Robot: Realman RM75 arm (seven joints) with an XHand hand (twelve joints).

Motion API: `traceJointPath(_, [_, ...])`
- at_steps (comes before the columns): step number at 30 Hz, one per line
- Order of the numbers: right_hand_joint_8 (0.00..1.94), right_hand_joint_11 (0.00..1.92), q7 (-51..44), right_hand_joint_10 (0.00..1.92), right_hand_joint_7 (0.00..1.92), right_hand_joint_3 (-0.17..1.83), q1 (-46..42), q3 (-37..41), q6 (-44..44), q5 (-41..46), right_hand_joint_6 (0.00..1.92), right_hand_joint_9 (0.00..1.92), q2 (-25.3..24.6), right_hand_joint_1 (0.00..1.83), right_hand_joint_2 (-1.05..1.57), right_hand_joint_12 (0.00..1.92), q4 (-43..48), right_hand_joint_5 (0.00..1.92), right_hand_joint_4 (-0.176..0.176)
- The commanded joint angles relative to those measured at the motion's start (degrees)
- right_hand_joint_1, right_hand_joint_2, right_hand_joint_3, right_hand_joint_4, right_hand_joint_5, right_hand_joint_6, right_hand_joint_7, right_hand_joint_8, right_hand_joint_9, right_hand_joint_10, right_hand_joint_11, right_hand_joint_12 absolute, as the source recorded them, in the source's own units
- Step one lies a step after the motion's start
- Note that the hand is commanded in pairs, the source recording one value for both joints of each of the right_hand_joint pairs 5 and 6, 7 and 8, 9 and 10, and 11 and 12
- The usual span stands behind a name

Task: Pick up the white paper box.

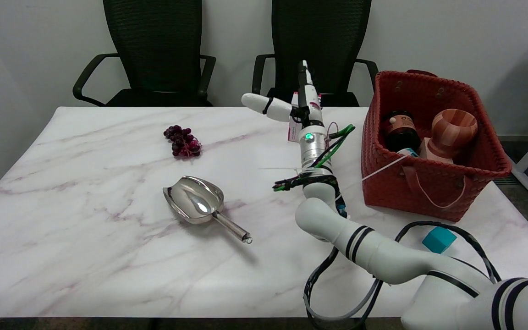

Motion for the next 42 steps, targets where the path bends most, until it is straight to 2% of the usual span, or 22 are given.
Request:
traceJointPath(1, [0.00,0.00,-4.2,0.00,0.00,-0.17,4.6,0.5,7.4,5.2,0.00,0.00,-1.4,0.82,0.26,0.00,-6.7,0.00,0.000])
traceJointPath(10, [0.00,0.00,-3.6,0.00,0.00,-0.17,6.9,1.9,5.4,5.5,0.00,0.00,-0.7,0.83,0.26,0.00,-10.5,0.00,0.000])
traceJointPath(24, [0.00,0.00,-3.5,0.00,0.00,-0.17,10.0,2.2,0.3,11.2,0.00,0.00,-0.6,0.83,0.28,0.00,-16.5,0.00,0.000])
traceJointPath(30, [0.00,0.00,-3.5,0.00,0.00,-0.17,12.1,2.2,-6.0,14.0,0.00,0.00,0.2,0.80,0.28,0.00,-19.6,0.00,0.000])
traceJointPath(42, [0.00,0.00,-3.4,0.00,0.00,-0.17,13.2,3.3,-6.4,14.7,0.00,0.00,0.9,0.76,0.35,0.00,-22.8,0.00,0.000])
